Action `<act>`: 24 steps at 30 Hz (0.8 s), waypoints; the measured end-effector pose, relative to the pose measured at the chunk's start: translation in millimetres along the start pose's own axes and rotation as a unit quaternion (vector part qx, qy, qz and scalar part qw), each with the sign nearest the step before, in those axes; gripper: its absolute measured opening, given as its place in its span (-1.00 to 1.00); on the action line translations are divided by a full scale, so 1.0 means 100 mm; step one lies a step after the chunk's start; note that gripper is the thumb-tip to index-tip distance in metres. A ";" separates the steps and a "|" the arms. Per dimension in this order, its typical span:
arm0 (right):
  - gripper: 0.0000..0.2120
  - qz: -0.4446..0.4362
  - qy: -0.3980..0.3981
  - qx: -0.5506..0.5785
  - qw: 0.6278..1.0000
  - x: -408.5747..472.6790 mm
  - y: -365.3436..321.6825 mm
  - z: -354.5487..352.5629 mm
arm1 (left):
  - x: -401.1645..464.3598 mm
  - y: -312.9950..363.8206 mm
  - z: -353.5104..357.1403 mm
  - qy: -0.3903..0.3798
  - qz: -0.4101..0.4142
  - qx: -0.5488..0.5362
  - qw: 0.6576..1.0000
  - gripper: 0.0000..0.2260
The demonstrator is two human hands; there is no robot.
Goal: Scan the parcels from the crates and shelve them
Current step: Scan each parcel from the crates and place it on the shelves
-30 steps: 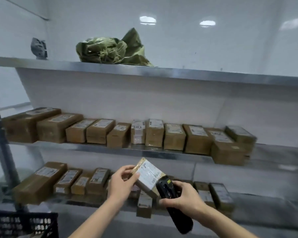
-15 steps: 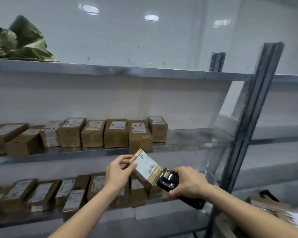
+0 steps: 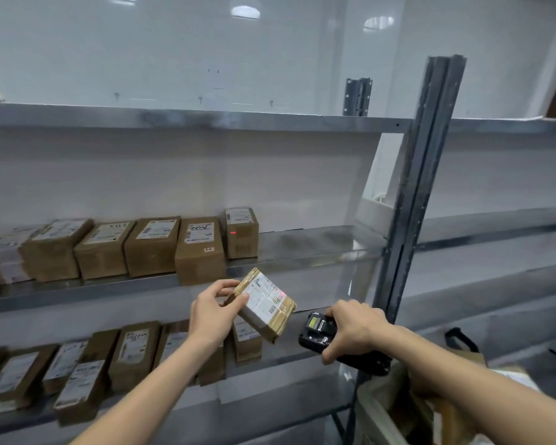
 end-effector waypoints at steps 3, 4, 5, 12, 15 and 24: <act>-0.44 0.003 0.001 0.001 1.000 0.04 0.09 0.00 | 0.04 0.00 0.10 -0.010 -0.001 0.002 1.000 -0.80; -0.43 0.001 0.002 0.001 1.000 0.05 0.12 -0.01 | 0.04 0.00 0.13 -0.014 0.000 0.002 1.000 -0.80; -0.43 0.000 0.003 0.002 1.000 0.06 0.14 -0.01 | 0.04 0.00 0.15 -0.015 0.000 0.002 1.000 -0.80; -0.44 -0.004 -0.009 0.043 0.999 0.12 0.29 0.03 | 0.06 -0.05 0.29 -0.014 -0.010 -0.005 1.000 -0.81; -0.45 -0.028 -0.025 0.120 0.992 0.16 0.38 0.07 | 0.08 -0.05 0.36 -0.009 -0.013 -0.014 1.000 -0.81; -0.61 -0.110 -0.014 0.421 0.900 0.22 0.44 0.16 | 0.16 -0.05 0.72 -0.112 -0.103 -0.133 0.979 -0.42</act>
Point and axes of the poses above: each hand's wrist, its own x-axis towards the middle knuckle, its own z-axis out of the palm, y = z × x, the point moved 1 cm from there along x, towards the middle knuckle, and after that the axes turned 10 degrees about -y, right-handed, at the moved point
